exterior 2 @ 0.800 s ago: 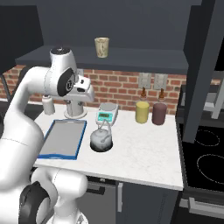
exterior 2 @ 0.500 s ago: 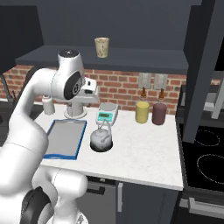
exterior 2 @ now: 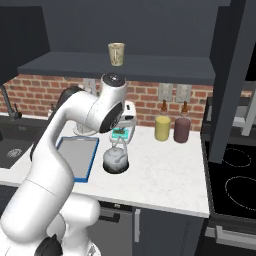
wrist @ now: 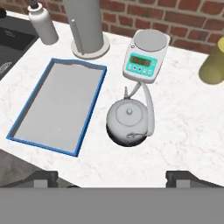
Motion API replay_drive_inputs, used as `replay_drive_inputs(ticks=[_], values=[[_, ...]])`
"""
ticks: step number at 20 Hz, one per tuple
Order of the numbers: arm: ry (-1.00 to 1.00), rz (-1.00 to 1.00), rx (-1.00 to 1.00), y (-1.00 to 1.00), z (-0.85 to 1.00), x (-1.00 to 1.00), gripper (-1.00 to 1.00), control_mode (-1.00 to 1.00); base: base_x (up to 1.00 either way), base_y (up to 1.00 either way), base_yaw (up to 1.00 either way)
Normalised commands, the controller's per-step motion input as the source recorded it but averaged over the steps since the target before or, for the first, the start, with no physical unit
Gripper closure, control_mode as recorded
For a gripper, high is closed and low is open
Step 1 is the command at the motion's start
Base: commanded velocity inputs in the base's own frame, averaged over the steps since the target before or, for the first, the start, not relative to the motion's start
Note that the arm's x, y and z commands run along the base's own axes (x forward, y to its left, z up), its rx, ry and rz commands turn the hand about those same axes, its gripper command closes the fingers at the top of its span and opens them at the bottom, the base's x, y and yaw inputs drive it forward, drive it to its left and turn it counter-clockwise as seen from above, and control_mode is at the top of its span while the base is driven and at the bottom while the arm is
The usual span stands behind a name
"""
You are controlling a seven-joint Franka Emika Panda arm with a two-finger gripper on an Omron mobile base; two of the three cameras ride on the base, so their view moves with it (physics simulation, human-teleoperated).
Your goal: Pick the kettle from the counter and place it on the tray. Then pick the mug from the cabinet and place it on the tray. Then close the cabinet doors.
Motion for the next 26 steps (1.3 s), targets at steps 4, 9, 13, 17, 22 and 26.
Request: replay_drive_inputs(ticks=[4,9,13,17,22,26], values=[[0.01,0.13,0.0,-0.1,-0.24,0.23,-1.0,-1.0,0.0,0.0,0.0],[0.01,0.09,0.0,0.0,-0.43,0.4,-1.0,-1.0,0.0,0.0,0.0],[0.08,0.06,0.0,0.0,-0.44,0.42,-1.0,-1.0,0.0,0.0,0.0],[0.1,0.03,0.0,0.05,-0.5,0.38,-1.0,-1.0,0.0,0.0,0.0],[0.09,0.03,0.0,0.0,-0.49,0.34,-1.0,-1.0,0.0,0.0,0.0],[0.04,0.03,0.01,0.0,-0.39,0.25,-1.0,-1.0,0.0,0.0,0.0]])
